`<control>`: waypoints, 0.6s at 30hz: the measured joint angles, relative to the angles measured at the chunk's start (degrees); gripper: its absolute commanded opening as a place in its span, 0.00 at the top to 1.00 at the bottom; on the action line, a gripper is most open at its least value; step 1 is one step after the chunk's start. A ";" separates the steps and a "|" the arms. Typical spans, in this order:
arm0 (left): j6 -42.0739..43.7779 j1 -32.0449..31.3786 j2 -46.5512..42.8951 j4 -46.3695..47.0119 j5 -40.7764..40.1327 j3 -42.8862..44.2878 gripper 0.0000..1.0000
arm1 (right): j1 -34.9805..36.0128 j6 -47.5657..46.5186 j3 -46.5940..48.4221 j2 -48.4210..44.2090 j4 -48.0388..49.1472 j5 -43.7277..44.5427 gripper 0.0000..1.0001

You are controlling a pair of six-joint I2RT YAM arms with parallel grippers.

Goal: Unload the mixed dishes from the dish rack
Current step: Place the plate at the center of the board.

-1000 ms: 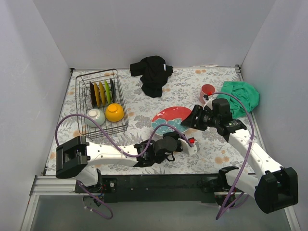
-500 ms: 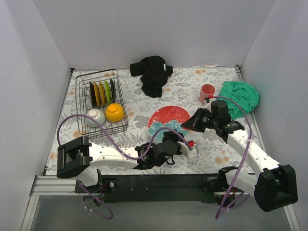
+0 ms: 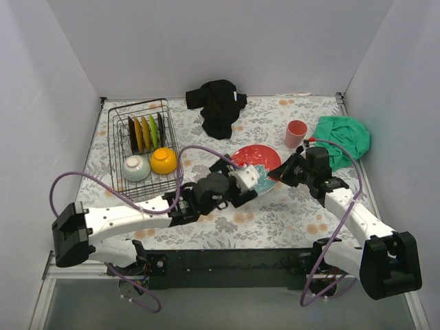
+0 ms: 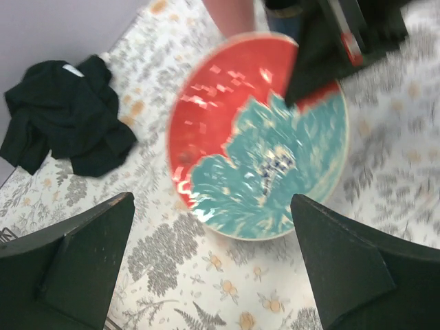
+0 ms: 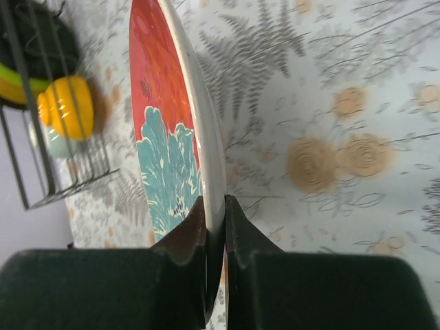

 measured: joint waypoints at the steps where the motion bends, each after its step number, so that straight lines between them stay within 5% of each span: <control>1: -1.92 2.08 -1.79 -0.85 1.40 1.09 0.02 | -0.37 -0.04 -0.46 0.52 0.48 1.31 0.99; 11: -14.64 13.70 -9.92 -2.99 11.61 4.50 0.02 | -1.75 1.51 -1.77 5.66 4.55 10.03 0.99; 18: -25.55 29.35 -10.01 -4.35 15.15 4.50 0.02 | -1.73 5.75 -1.77 9.60 10.62 13.25 0.99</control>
